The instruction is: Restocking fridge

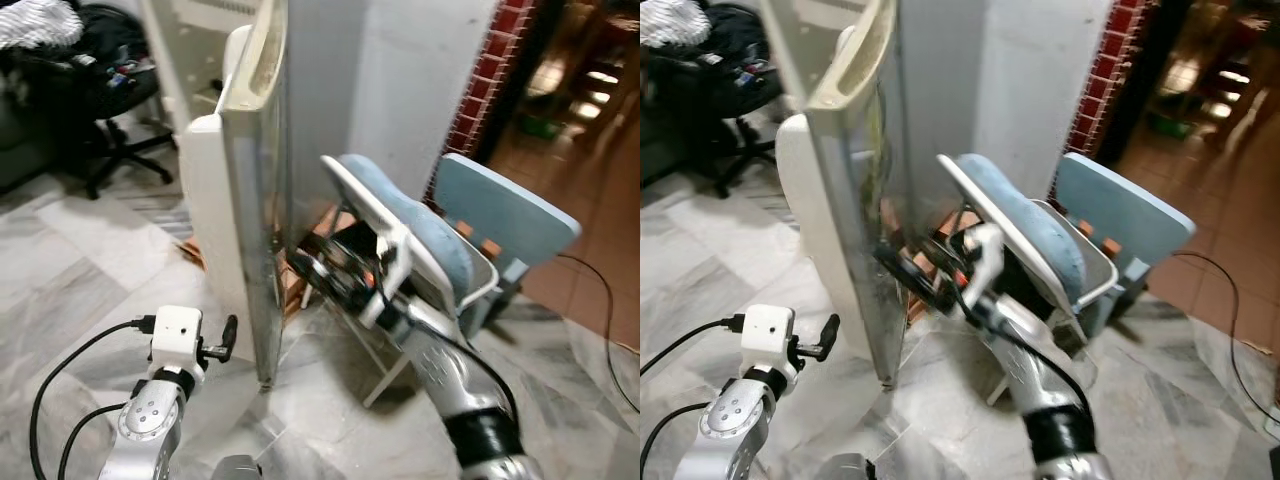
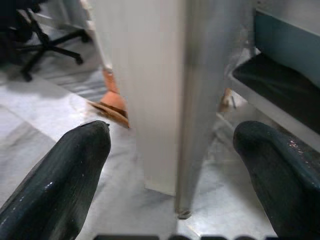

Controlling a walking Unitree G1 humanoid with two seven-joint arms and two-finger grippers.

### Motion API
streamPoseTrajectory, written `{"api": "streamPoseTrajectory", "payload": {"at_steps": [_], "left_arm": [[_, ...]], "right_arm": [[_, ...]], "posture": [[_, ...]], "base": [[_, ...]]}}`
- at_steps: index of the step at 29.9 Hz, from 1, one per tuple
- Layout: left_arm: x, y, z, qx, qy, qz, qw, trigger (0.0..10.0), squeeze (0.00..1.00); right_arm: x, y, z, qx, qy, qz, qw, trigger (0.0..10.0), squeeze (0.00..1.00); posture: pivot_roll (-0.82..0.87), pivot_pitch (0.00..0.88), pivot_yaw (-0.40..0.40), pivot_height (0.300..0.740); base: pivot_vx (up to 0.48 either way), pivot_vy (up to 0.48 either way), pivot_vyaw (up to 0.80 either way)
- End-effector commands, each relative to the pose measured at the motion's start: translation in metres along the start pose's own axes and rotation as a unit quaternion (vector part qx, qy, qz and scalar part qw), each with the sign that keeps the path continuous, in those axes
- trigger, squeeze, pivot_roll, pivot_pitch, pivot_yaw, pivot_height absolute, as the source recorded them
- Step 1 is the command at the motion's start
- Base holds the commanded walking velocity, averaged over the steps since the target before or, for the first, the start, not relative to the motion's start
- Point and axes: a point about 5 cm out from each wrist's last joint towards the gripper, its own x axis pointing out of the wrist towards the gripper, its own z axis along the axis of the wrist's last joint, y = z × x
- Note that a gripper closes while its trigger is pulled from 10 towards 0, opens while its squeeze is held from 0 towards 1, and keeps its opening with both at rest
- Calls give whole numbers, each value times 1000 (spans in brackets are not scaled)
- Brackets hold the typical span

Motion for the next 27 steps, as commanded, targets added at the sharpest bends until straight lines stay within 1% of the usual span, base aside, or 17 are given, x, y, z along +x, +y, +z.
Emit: {"api": "streamPoseTrajectory", "payload": {"at_steps": [1, 2, 6, 8, 9, 10, 12, 14, 16, 17, 18, 20, 21, 24, 25, 26, 27], "left_arm": [[3, -4, 6, 7, -14, -6, 1000, 10000, 0], [3, -4, 7, 10, -15, -7, 1000, 10000, 0], [5, -6, 11, 21, -25, -11, 999, 10000, 0], [6, -5, 12, 33, -27, -2, 999, 10000, 0], [6, -3, 13, 44, -29, 14, 999, 10000, 0], [7, -1, 14, 49, -32, 27, 998, 10000, 0], [7, 0, 14, 47, -35, 31, 998, 10000, 0], [8, 2, 16, 45, -42, 34, 998, 10000, 0], [11, 6, 21, 59, -56, 34, 996, 10000, 0], [11, 6, 21, 59, -56, 34, 996, 10000, 0], [12, 9, 24, 70, -64, 38, 995, 10000, 0], [14, 18, 27, 70, -68, 54, 994, 10000, 0], [15, 20, 27, 70, -69, 57, 994, 10000, 0], [15, 27, 27, 87, -69, 64, 992, 10000, 0], [15, 33, 27, 97, -70, 65, 991, 10000, 0], [15, 33, 27, 97, -70, 65, 991, 10000, 0], [16, 38, 27, 102, -69, 65, 990, 10000, 0]], "right_arm": [[-10, -12, 9, -28, -24, -69, 997, 10000, 0], [-13, -15, 9, -28, -27, -84, 996, 10000, 0], [-22, -25, 10, -73, -34, -140, 987, 10000, 0], [-28, -30, 12, -82, -51, -184, 978, 10000, 0], [-31, -32, 13, -84, -61, -208, 973, 10000, 0], [-31, -32, 13, -82, -64, -213, 971, 10000, 0], [-32, -32, 12, -84, -64, -216, 971, 10000, 0], [-32, -31, 12, -101, -62, -224, 967, 10000, 0], [-31, -31, 11, -102, -64, -234, 965, 10000, 0], [-31, -31, 11, -102, -64, -234, 965, 10000, 0], [-32, -32, 10, -107, -64, -242, 962, 10000, 0], [-32, -33, 11, -111, -66, -253, 959, 10000, 0], [-33, -33, 11, -110, -67, -255, 958, 10000, 0], [-36, -35, 12, -113, -67, -260, 957, 10000, 0], [-37, -36, 12, -114, -67, -263, 956, 10000, 0], [-37, -36, 12, -114, -67, -263, 956, 10000, 0], [-39, -37, 12, -116, -67, -265, 955, 10000, 0]], "posture": [[105, 26, -38, 740], [105, 26, -38, 740], [98, 41, -36, 740], [87, 55, -34, 740], [82, 55, -37, 740], [80, 56, -37, 740], [73, 55, -38, 740], [71, 51, -42, 740], [70, 47, -43, 740], [70, 47, -43, 740], [71, 45, -46, 740], [70, 42, -48, 740], [70, 42, -48, 740], [67, 37, -50, 740], [65, 31, -50, 740], [65, 31, -50, 740], [64, 24, -50, 740]], "base": [[0, 0, 0], [0, 0, 0], [0, 0, 0], [0, 0, 0], [0, 0, 0], [0, 0, 0], [0, 124, 0], [0, 439, 0], [0, 478, 0], [0, 476, 0], [0, 476, 0], [0, 476, 0], [0, 476, 0], [0, 480, -456], [0, 480, -587], [0, 480, -587], [0, 480, -644]]}}
